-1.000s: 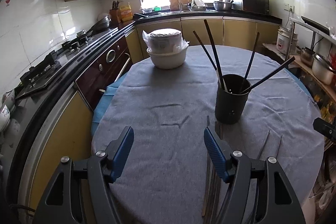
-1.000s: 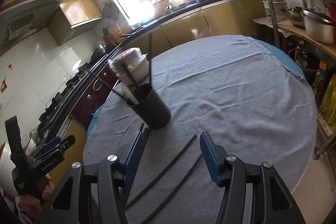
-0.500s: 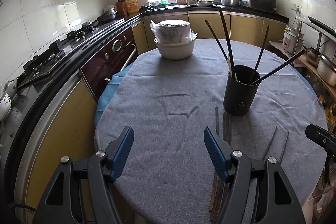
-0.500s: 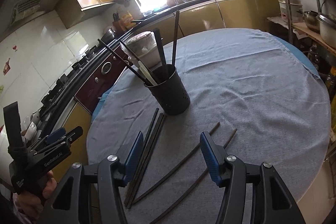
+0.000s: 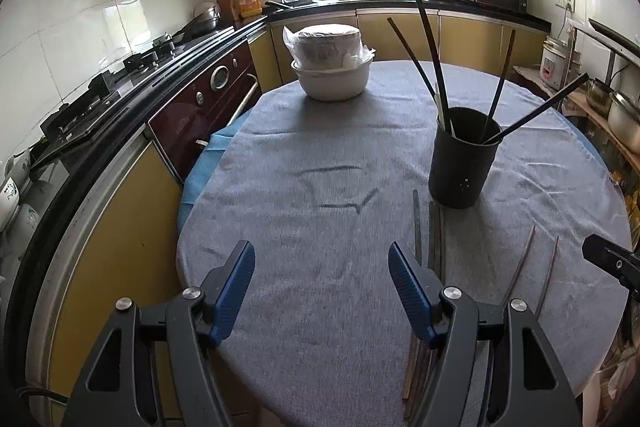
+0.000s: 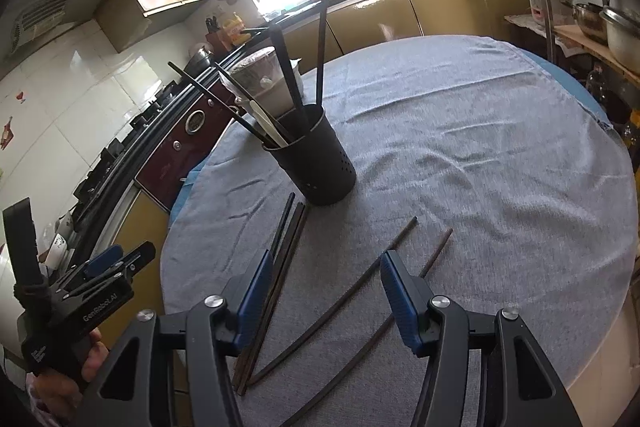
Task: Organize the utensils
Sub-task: 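Move both open tools down to the remaining chopsticks on the cloth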
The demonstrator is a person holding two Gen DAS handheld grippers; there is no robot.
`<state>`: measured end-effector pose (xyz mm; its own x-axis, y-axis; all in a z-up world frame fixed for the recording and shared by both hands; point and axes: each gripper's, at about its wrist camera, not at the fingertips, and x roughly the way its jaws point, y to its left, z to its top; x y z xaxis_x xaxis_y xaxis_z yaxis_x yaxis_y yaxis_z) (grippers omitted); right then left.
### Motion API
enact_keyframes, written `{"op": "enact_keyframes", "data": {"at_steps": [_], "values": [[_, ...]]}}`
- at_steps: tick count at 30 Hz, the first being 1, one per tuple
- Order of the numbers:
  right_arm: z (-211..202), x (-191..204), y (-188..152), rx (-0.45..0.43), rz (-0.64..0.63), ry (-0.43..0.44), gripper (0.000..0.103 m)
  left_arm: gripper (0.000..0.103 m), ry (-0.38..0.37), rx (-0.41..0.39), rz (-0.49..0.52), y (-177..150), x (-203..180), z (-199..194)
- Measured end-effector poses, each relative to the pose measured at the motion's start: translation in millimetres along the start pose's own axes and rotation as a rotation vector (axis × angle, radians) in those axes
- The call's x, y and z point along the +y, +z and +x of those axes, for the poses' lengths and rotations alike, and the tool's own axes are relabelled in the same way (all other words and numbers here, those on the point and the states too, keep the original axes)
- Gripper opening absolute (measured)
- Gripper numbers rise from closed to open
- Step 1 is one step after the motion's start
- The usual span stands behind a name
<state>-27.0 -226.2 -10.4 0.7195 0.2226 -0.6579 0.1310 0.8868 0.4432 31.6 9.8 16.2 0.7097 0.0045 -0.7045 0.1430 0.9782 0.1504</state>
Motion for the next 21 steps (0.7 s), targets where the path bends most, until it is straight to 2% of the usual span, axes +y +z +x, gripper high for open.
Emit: {"op": "enact_keyframes", "data": {"at_steps": [5, 10, 15, 19, 21], "values": [[5, -12, -2, 0.020, 0.044, -0.018, 0.059, 0.070, -0.024, 0.068, 0.024, -10, -4, 14], [16, -32, -7, 0.066, 0.096, -0.114, 0.059, 0.070, -0.053, 0.161, 0.029, -27, -7, 34], [32, -44, -10, 0.114, 0.121, -0.169, 0.058, 0.070, -0.088, 0.178, 0.038, -33, -13, 37], [52, -51, -6, 0.150, 0.133, -0.206, 0.042, 0.070, -0.098, 0.172, 0.066, -35, -20, 37], [65, -54, -3, 0.172, 0.141, -0.245, 0.038, 0.070, -0.104, 0.175, 0.075, -36, -23, 38]]}}
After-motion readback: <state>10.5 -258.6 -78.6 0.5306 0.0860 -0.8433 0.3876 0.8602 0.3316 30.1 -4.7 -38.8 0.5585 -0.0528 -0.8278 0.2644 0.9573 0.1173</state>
